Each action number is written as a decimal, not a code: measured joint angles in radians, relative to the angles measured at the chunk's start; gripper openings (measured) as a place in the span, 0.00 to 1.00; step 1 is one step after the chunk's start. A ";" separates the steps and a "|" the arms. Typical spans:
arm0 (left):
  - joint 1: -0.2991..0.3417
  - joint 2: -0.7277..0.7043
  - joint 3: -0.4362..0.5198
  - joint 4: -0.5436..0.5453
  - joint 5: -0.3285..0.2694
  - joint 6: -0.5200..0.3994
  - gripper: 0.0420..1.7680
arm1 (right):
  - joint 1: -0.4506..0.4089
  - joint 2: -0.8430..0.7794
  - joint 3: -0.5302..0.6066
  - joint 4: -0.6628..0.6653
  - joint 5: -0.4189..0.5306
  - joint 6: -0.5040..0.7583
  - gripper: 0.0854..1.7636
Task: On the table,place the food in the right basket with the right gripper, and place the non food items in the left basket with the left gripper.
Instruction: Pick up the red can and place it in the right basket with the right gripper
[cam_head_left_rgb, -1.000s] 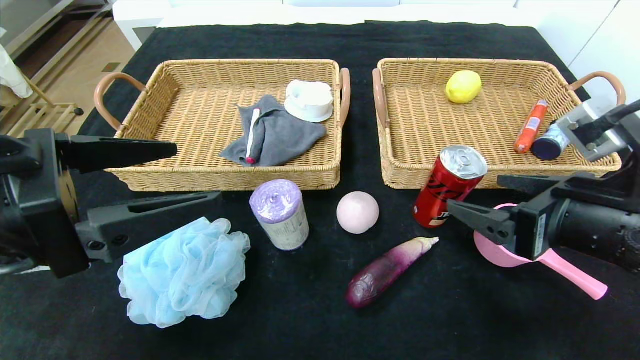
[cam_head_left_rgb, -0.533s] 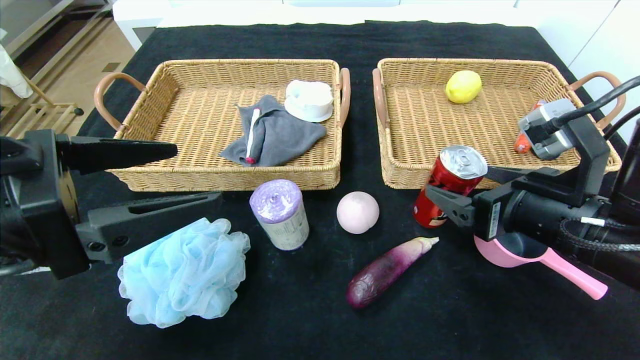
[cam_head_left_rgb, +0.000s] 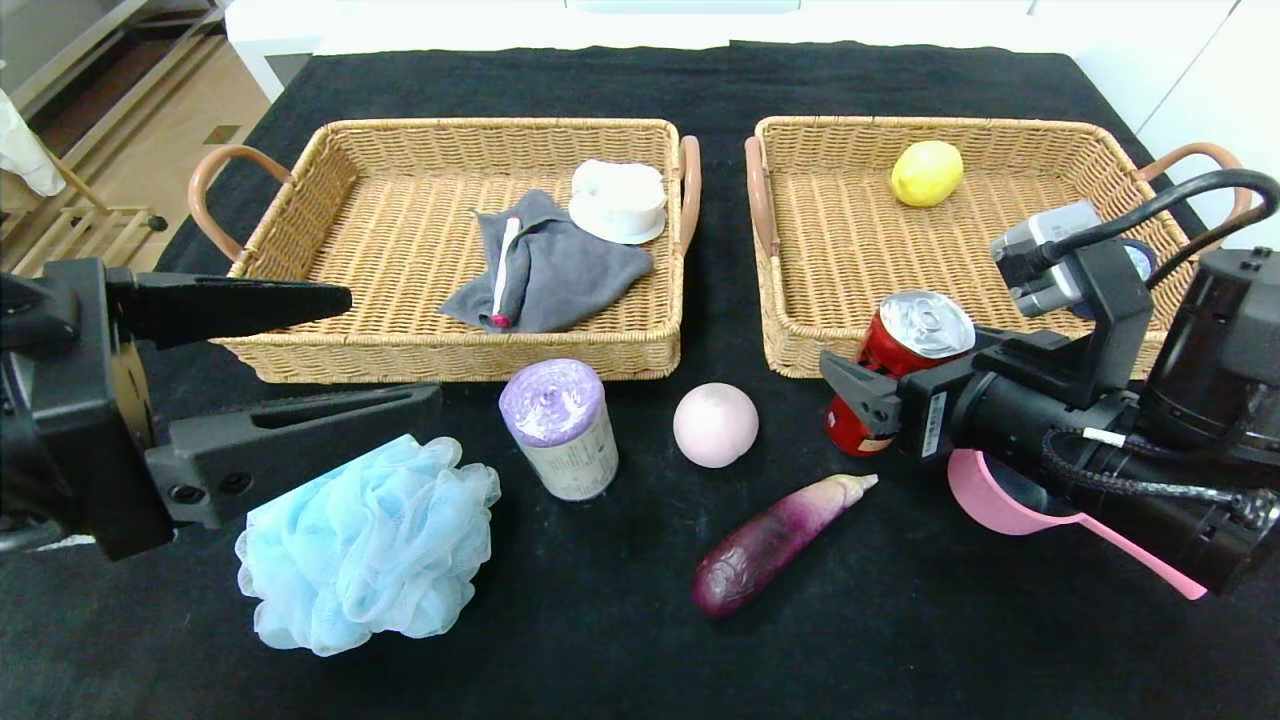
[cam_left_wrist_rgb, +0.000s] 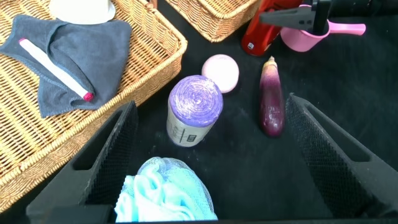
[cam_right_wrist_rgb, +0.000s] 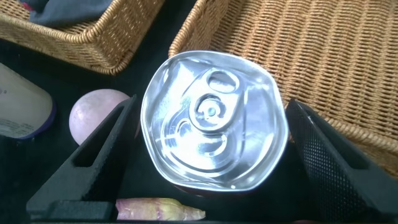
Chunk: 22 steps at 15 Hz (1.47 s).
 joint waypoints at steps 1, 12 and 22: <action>0.000 -0.001 0.000 0.000 0.000 0.000 0.97 | 0.000 0.005 0.000 -0.001 0.000 0.000 0.97; 0.000 -0.007 0.002 0.000 0.000 0.000 0.97 | 0.003 0.013 -0.006 -0.003 -0.001 0.000 0.58; 0.000 -0.010 0.003 0.000 -0.001 0.000 0.97 | 0.006 0.002 -0.007 0.001 0.004 0.003 0.56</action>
